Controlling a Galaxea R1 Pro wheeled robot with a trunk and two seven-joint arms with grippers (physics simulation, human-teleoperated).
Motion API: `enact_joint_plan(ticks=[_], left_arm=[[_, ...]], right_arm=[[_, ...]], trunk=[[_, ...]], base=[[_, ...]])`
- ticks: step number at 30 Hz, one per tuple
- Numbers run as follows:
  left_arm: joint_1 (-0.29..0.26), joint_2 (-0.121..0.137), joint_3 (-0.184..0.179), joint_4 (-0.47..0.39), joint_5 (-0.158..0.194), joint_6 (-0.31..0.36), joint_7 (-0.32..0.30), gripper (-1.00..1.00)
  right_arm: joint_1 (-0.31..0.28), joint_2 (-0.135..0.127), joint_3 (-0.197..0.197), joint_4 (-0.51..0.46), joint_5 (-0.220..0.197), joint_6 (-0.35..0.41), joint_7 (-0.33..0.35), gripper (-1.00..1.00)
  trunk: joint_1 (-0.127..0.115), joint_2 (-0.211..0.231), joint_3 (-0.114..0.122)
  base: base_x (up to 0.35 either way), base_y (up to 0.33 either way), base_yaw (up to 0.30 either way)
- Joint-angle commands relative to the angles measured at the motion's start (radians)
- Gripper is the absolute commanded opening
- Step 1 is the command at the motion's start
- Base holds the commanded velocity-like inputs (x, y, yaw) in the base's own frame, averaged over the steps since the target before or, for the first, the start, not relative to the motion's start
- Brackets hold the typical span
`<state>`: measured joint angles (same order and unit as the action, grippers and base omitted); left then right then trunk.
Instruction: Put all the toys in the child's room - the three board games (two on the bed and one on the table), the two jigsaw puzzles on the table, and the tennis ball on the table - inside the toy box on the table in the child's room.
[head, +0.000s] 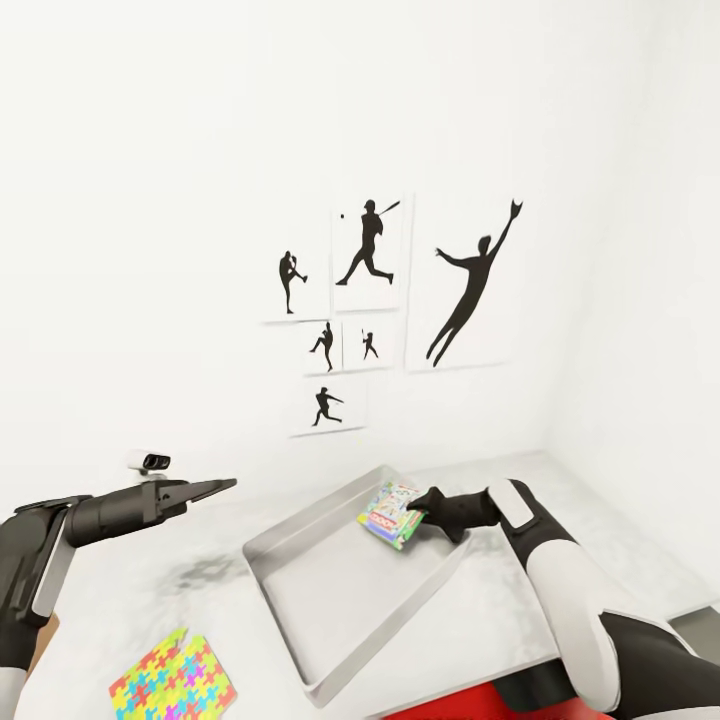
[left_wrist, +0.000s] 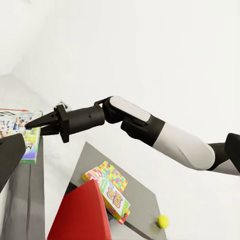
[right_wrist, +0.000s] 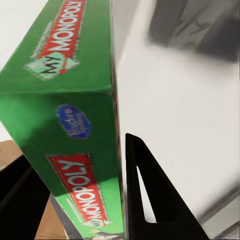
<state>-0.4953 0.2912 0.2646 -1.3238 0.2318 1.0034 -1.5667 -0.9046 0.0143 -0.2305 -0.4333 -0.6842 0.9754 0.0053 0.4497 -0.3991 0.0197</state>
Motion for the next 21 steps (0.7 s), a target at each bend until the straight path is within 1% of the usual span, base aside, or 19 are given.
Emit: enact_joint_plan(ticks=[1,5,7,10,12,21], left_arm=[[0.0,0.0,-0.001,0.0,0.002,0.011,-0.004,1.0],[0.0,-0.001,-0.002,0.0,0.005,0.012,-0.004,1.0],[0.0,0.0,-0.002,0.0,0.006,0.012,-0.004,1.0],[0.0,0.0,-0.002,0.0,0.006,0.012,-0.004,1.0],[0.0,0.0,-0.002,0.0,0.006,0.012,-0.004,1.0],[0.0,0.0,-0.001,0.0,0.006,0.012,-0.004,1.0]], right_arm=[[0.0,0.004,-0.008,-0.001,0.005,0.014,0.0,-1.0],[0.0,0.009,-0.009,-0.001,0.003,0.027,-0.001,-1.0],[0.0,0.01,-0.009,-0.001,-0.01,0.029,-0.001,-1.0],[0.0,0.009,-0.008,-0.001,-0.045,0.03,-0.002,-1.0],[0.0,0.009,-0.008,-0.001,-0.051,0.03,-0.002,-1.0],[0.0,0.008,-0.009,-0.001,-0.055,0.019,-0.003,-1.0]], trunk=[[0.0,-0.001,-0.002],[0.0,-0.001,-0.009],[0.0,-0.001,-0.012],[0.0,-0.001,-0.017],[0.0,-0.001,-0.02],[0.0,-0.001,-0.035]], base=[[0.0,0.0,0.0],[0.0,0.0,0.0],[0.0,0.0,0.0],[0.0,0.0,0.0],[0.0,0.0,0.0],[0.0,0.0,0.0]])
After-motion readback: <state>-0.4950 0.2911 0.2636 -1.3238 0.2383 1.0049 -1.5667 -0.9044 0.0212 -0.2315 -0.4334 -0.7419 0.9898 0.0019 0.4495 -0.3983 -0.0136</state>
